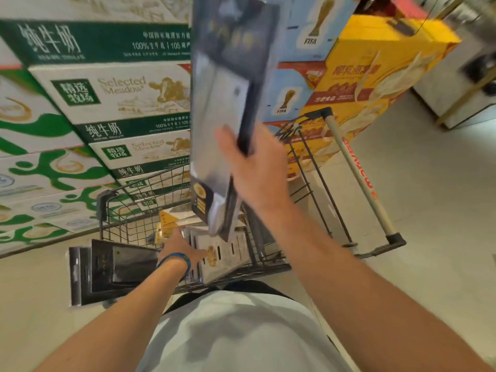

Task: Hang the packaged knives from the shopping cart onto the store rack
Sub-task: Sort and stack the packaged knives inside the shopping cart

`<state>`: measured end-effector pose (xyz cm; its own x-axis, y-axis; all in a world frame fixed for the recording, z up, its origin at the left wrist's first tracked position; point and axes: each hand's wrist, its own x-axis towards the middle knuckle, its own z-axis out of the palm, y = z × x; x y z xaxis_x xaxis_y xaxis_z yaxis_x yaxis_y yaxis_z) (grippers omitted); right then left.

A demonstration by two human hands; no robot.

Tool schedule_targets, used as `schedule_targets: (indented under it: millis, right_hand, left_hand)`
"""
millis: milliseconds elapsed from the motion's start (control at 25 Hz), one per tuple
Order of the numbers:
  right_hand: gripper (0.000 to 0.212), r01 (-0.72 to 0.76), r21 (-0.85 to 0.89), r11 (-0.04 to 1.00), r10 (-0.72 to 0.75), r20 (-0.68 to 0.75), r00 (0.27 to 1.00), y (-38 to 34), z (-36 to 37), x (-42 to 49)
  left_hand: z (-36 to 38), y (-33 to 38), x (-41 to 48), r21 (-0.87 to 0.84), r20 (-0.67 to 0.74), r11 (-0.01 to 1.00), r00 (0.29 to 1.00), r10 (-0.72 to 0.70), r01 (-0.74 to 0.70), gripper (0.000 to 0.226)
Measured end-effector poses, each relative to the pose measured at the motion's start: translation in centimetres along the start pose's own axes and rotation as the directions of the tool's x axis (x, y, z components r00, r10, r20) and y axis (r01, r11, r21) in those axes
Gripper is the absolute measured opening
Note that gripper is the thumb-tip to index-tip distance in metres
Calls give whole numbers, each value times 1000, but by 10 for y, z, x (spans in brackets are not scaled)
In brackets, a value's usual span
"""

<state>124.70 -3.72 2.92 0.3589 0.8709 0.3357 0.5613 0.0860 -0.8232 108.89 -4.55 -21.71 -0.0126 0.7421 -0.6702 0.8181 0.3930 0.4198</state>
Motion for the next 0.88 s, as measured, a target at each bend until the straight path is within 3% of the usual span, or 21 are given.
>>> schedule_targets:
  millis: [80,120,160,280,320,480,640,680,880]
  right_hand:
    - [12,-9,-97,995,21,123,992,21,19,-33]
    - [12,-26,-148,989,55,193,980,33,28,-51]
    - [26,-35,-212,977,97,293,951,47,35,-68]
    - [38,-13,-480,877,317,559,766,91,53,-115]
    - [41,-29,-547,837,399,573,716,103,57,-126]
    - [43,-295,-603,741,626,463,627,147,64,-156]
    - [45,-359,-673,647,758,518,396,166,88,-165]
    - [50,-370,-672,642,763,512,395,168,92,-166]
    - [62,-604,-493,626,777,325,539,191,96,-140]
  left_hand:
    - [-1,2,1,13,-2,1000,1000,5,-5,101]
    - [0,3,1,41,-10,999,1000,11,-11,101]
    - [0,5,1,85,-23,996,1000,20,-18,98]
    - [-3,8,0,150,-78,988,996,42,-30,75]
    - [-5,8,1,144,-72,989,997,42,-31,76]
    - [-8,4,1,99,53,995,998,30,-35,104]
    - [-5,10,-5,78,32,996,999,28,-31,108]
    - [-3,13,-7,81,37,996,999,38,-41,106]
    - [10,22,-20,135,15,986,995,97,-98,87]
